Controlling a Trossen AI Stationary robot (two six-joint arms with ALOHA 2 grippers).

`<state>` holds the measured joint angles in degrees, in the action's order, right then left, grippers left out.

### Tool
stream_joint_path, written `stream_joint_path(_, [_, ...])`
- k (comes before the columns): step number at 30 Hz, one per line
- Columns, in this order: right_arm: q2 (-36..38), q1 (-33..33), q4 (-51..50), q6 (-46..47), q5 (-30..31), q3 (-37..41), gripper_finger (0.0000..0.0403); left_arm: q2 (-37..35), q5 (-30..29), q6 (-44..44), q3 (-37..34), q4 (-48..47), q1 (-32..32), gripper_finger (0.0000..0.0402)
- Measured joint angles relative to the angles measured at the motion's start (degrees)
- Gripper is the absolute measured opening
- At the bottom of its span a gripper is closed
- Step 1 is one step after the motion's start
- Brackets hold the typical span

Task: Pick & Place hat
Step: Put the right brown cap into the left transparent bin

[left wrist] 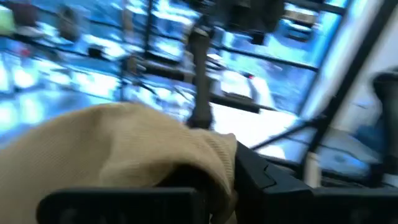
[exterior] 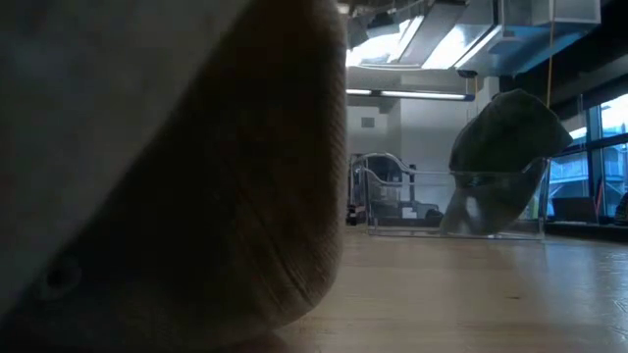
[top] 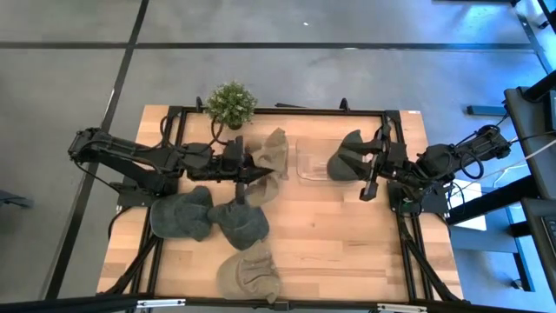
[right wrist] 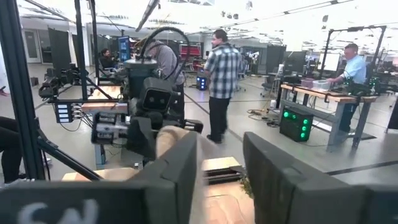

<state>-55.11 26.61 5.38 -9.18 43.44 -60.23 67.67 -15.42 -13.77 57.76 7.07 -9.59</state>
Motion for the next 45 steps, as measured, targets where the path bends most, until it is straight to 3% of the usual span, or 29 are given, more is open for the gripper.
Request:
stream_joint_path(5, [0.0,0.0,-0.1,4.6,-0.5,0.0,0.0177,0.8,19.6,-12.5,6.0,-12.2,3.1,0.003])
stream_joint_path(9, [0.0,-0.3,-1.0,6.0,-6.2,0.0,0.0191,1.7,35.8,-22.2,9.4,-19.1,4.8,0.003])
stream_joint_path(15, [0.0,-0.3,-1.3,6.6,-8.1,0.0,0.0185,3.9,48.8,-33.0,10.1,-26.5,4.4,0.003])
stream_joint_path(21, [-2.1,-0.5,-3.9,9.1,-9.1,0.0,0.0172,5.7,50.5,-36.0,10.1,-43.5,4.0,0.003])
stream_joint_path(26, [-5.4,-2.7,-4.5,12.2,-13.6,0.0,0.0164,8.1,50.5,-32.2,11.0,-52.2,1.9,0.003])
stream_joint_path(29, [-8.3,-5.0,-4.6,15.1,-16.1,0.0,0.0161,11.1,50.9,-29.2,14.7,-53.7,0.2,0.003])
stream_joint_path(38, [-17.4,-10.2,-2.2,14.6,-31.4,0.0,0.0161,18.5,50.7,-17.0,32.0,-58.1,-1.4,0.003])
stream_joint_path(45, [-19.8,-12.1,5.4,11.9,-38.0,0.0,0.0161,21.9,50.5,-8.8,38.0,-55.3,-1.8,0.003])
